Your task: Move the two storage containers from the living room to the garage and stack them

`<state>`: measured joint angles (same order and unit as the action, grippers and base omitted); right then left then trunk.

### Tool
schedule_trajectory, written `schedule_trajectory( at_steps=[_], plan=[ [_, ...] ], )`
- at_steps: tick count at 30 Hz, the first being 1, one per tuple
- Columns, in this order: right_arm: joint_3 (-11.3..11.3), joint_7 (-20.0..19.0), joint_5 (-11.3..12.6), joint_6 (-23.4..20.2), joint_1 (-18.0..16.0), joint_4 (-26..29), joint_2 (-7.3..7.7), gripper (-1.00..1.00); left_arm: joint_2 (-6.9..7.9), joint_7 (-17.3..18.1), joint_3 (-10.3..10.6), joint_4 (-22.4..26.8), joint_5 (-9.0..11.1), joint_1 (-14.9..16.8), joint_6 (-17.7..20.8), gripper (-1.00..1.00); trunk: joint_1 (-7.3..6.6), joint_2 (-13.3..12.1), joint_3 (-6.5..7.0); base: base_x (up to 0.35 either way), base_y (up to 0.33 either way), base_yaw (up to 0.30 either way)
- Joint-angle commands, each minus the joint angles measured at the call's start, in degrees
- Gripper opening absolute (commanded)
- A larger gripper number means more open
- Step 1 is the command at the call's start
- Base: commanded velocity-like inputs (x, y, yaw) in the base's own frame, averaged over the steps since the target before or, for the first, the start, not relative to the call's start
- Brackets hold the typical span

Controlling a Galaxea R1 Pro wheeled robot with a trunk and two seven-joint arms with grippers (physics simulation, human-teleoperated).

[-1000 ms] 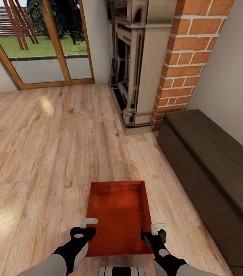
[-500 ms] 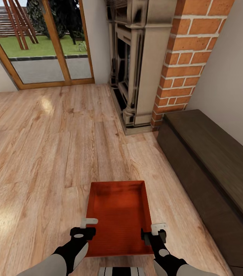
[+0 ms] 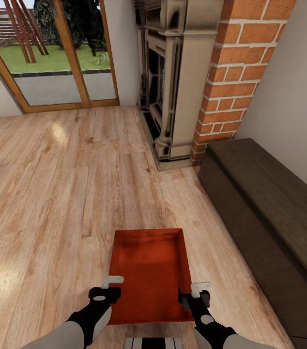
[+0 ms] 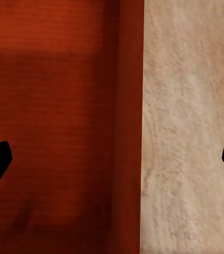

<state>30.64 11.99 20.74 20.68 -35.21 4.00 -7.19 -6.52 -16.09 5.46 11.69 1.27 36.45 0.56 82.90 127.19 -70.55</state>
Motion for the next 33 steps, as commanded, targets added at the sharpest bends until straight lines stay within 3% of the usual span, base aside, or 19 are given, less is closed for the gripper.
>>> schedule_trajectory(
  at_steps=[1, 4, 14, 33],
  plan=[
    [0.51, 0.22, 0.42, 0.15, -0.03, -0.04, -0.01, 1.00, 0.01, -0.35, 0.46, 0.00, 0.14, 0.02, 0.06, 1.00, -0.01, 0.01, -0.03, 0.000, 0.000, 0.000],
    [0.52, 0.24, 0.44, 0.15, -0.03, -0.04, -0.01, 1.00, 0.01, -0.35, 0.44, 0.00, 0.18, 0.02, 0.06, 1.00, -0.01, 0.01, -0.03, 0.000, 0.000, 0.000],
    [0.48, 0.29, 0.44, 0.15, -0.03, -0.12, -0.01, 1.00, 0.01, -0.35, 0.43, 0.00, 0.23, 0.02, 0.06, 1.00, 2.19, 4.02, -1.83, 0.000, 0.000, 0.000],
    [0.49, 0.31, 0.44, 0.23, -0.03, -0.13, -0.08, 1.00, 0.01, -0.35, 0.42, 0.06, 0.23, 0.02, 0.06, 1.00, 2.19, 4.02, -1.83, 0.000, 0.000, 0.000]
  ],
)
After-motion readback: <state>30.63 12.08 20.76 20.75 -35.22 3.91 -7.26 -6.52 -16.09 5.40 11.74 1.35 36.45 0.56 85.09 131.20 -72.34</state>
